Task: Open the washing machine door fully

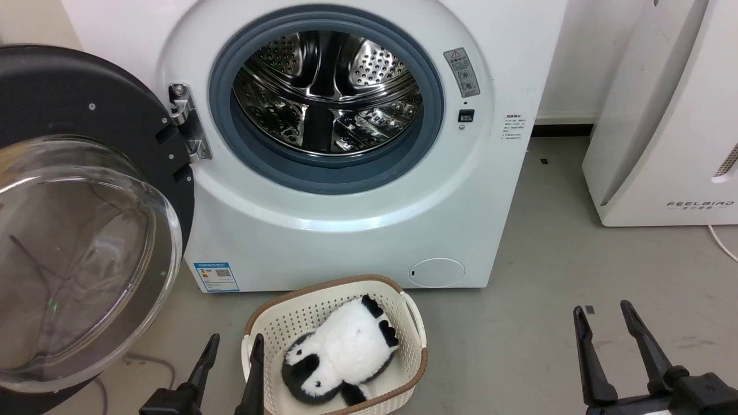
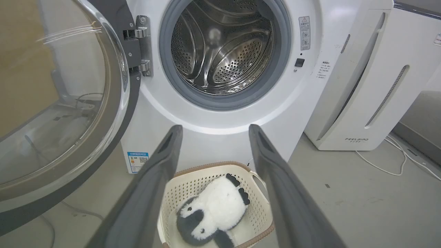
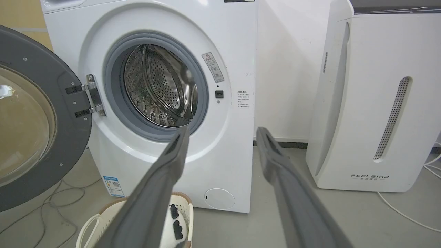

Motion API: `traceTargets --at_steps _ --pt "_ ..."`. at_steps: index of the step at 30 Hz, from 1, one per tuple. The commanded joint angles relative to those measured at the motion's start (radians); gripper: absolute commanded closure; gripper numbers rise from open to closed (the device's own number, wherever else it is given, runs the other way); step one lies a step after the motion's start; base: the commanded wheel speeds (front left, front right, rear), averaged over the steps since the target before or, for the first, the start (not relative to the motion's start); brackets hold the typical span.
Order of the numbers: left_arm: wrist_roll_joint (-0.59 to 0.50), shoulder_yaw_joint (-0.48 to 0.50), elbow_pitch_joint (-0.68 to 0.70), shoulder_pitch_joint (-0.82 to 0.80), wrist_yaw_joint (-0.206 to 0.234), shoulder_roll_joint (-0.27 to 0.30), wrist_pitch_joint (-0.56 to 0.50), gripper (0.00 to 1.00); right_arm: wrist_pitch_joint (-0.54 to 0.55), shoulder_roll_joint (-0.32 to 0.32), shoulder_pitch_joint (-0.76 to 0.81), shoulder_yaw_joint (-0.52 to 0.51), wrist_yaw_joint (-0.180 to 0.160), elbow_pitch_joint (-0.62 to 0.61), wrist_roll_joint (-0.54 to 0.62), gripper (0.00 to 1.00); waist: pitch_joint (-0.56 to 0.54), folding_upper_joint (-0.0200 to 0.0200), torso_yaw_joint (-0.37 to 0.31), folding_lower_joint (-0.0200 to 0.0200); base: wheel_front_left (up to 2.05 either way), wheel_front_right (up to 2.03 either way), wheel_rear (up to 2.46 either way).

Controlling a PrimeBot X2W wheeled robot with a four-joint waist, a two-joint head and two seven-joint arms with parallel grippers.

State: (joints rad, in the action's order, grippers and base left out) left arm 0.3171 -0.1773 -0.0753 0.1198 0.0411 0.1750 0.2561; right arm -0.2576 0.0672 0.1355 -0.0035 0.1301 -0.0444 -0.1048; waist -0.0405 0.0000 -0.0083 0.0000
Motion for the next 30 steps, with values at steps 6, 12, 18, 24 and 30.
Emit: traceTargets --at_steps 6,12,18,24,30 --pt "-0.043 0.002 0.000 0.013 0.006 -0.008 0.005 0.00 -0.004 -0.007 0.015 -0.004 0.001 0.005 -0.004 0.00 0.008 0.0000 -0.004 0.0000 0.00 0.00 0.00" --pt "-0.060 0.009 0.000 0.014 0.004 -0.021 0.006 0.00 -0.004 -0.010 0.012 -0.007 0.001 0.007 -0.005 0.00 0.013 0.0000 0.002 0.0000 0.00 0.00 0.00" --pt "-0.054 0.008 0.001 0.003 -0.005 -0.029 -0.002 1.00 0.001 -0.005 -0.001 -0.006 0.000 0.005 0.000 1.00 0.015 0.0000 0.008 0.0000 0.00 0.00 0.00" --pt "-0.064 0.013 0.003 -0.002 -0.006 -0.033 -0.011 1.00 0.011 -0.006 -0.006 -0.006 0.000 0.007 0.004 1.00 0.016 0.0000 0.008 0.0000 0.00 0.00 0.00" --pt "-0.077 0.021 0.007 -0.008 -0.008 -0.038 -0.024 1.00 0.023 -0.006 -0.013 -0.005 0.000 0.009 0.009 1.00 0.017 0.0000 0.008 0.0000 0.00 0.00 0.00"
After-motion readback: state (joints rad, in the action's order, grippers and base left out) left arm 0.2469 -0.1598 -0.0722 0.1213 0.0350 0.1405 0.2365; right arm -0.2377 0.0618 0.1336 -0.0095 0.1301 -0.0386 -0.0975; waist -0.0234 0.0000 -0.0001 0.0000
